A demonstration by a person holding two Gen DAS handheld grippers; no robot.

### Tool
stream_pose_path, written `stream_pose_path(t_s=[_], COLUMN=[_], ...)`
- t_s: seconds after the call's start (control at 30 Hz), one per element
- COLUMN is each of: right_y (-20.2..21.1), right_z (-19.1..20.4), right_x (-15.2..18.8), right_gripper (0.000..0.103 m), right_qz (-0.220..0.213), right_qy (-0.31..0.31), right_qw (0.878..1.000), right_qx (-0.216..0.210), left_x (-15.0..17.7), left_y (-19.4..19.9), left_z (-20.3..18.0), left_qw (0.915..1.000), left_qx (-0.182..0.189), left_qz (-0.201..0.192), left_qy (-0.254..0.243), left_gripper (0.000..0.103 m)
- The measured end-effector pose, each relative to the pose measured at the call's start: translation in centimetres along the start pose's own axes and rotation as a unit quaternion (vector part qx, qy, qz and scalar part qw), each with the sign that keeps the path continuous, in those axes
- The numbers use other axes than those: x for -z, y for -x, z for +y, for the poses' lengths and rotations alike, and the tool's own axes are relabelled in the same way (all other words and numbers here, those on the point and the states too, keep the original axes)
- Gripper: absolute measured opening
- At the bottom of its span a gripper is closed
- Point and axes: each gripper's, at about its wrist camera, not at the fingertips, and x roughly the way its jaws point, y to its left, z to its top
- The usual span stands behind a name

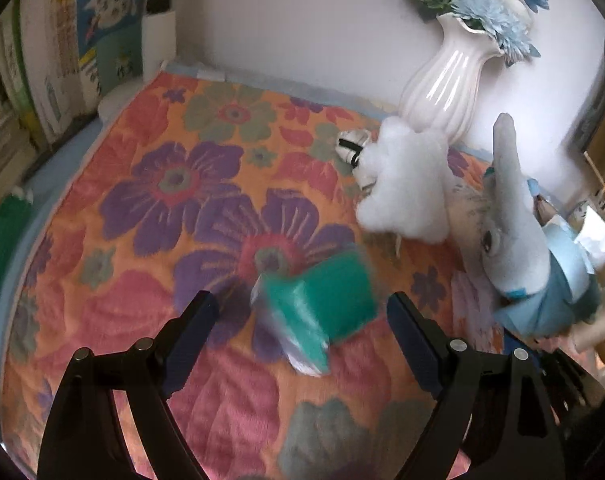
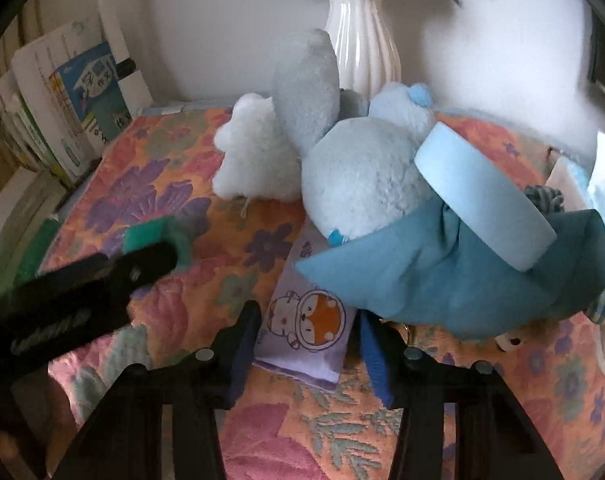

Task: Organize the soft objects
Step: 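Grasp the green pouch with the left gripper while the right grasps the Hello Kitty pack, then carry the green pouch and purple pack to the glass table and release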

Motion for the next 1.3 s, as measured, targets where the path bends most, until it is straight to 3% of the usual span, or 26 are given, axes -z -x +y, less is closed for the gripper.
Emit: stream_pose_path(t_s=[0.03,0.07,0.1,0.17,0.4,0.53,0.63,0.77,0.8,0.9,1.0,1.03,1.1,1.13,1.3], right_y=[0.1,0.2,0.4,1.1,5.2,7.1,7.0,6.5,6.4,5.6,5.3,5.3,5.5,5.7,6.2], right_z=[0.1,0.0,0.1,-0.3,-0.6,-1.6,-2.8,-4.2,-3.9,-2.2,0.0,0.4,1.8,2.2,3.0], right_x=[0.1,0.2,0.3,0.9,5.0,7.6,8.4,8.6,8.4,7.7,7.9,8.1,9.0,9.4,11.0], right_gripper=[0.045,0.044,0.044,0.042,0.041,0.042,0.042,0.059,0.059,0.060,0.059,0.055,0.045,0.039,0.039], right_qz=[-0.003,-0.005,-0.005,-0.008,-0.010,-0.001,0.015,0.025,0.024,0.017,-0.002,-0.008,-0.032,-0.043,-0.081], right_qy=[0.006,0.010,0.016,0.027,0.097,0.111,0.093,0.035,0.028,0.037,0.066,0.079,0.116,0.130,0.176], right_qw=[1.000,1.000,1.000,0.999,0.989,0.986,0.986,0.982,0.982,0.989,0.995,0.995,0.992,0.990,0.981], right_qx=[0.003,0.003,-0.001,-0.026,-0.108,-0.128,-0.139,-0.182,-0.184,-0.145,-0.079,-0.060,-0.021,-0.022,0.014], left_x=[-0.1,0.0,0.1,0.6,3.9,5.4,5.7,5.3,5.2,5.3,5.6,5.6,5.6,5.6,5.5], left_y=[-0.3,-0.5,-0.4,0.1,4.1,5.8,6.7,6.0,5.9,6.0,6.1,6.1,5.9,5.9,5.6], left_z=[-0.2,-0.6,-0.9,-1.0,-0.5,-0.2,-0.2,-0.1,-0.2,-0.6,-0.8,-0.9,-0.9,-1.0,-1.3], left_qw=[1.0000,0.9998,0.9994,0.9996,0.9977,0.9945,0.9899,0.9909,0.9908,0.9903,0.9897,0.9899,0.9902,0.9904,0.9911], left_qx=[-0.002,-0.015,-0.025,-0.001,0.038,0.060,0.085,0.084,0.086,0.083,0.080,0.078,0.075,0.073,0.061], left_qz=[0.000,-0.004,-0.010,-0.010,-0.034,-0.065,-0.094,-0.087,-0.084,-0.087,-0.089,-0.088,-0.085,-0.084,-0.078], left_qy=[-0.003,-0.013,-0.021,-0.028,-0.045,-0.058,-0.063,-0.060,-0.062,-0.070,-0.078,-0.079,-0.081,-0.082,-0.088], left_gripper=[0.072,0.054,0.044,0.039,0.039,0.039,0.039,0.039,0.039,0.039,0.039,0.039,0.039,0.039,0.039])
